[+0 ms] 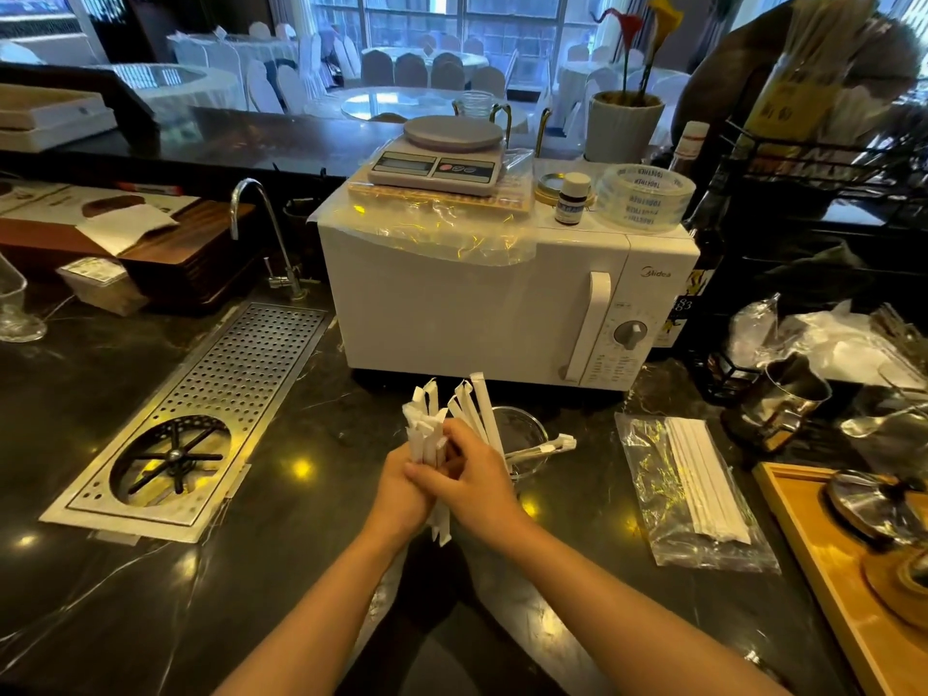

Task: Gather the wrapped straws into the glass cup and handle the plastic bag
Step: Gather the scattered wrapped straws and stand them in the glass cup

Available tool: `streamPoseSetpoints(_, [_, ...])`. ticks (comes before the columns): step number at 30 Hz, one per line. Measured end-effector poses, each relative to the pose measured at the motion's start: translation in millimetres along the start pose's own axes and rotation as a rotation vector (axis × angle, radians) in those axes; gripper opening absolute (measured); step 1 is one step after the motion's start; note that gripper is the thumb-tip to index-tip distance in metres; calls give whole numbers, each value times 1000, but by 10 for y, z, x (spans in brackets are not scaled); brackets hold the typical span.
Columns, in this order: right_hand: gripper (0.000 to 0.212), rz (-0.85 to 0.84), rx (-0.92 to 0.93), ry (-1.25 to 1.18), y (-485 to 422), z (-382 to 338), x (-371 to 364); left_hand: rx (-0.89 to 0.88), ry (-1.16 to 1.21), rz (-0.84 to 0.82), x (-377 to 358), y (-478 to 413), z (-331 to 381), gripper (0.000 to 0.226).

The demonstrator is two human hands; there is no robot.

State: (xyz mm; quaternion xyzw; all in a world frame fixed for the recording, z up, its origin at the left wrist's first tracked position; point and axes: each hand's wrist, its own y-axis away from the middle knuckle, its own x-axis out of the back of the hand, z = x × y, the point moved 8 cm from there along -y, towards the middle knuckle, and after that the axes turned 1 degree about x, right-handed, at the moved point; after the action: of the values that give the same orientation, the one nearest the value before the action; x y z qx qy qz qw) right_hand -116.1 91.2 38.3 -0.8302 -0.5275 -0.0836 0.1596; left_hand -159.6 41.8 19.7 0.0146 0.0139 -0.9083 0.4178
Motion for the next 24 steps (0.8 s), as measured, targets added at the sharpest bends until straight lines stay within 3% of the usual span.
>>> streamPoseSetpoints(3, [26,-19,-14,-57,7,62,-13,-12,-47,-24,7,7,-2,22])
streamPoseSetpoints(10, [37,-95,-84,-104,51,257,-66,46,-117,-103,22,18,-188,15])
streamPoseSetpoints(24, [30,-121,-168,-213,83,362,-43,181,-331,-376,74,-25,-246,32])
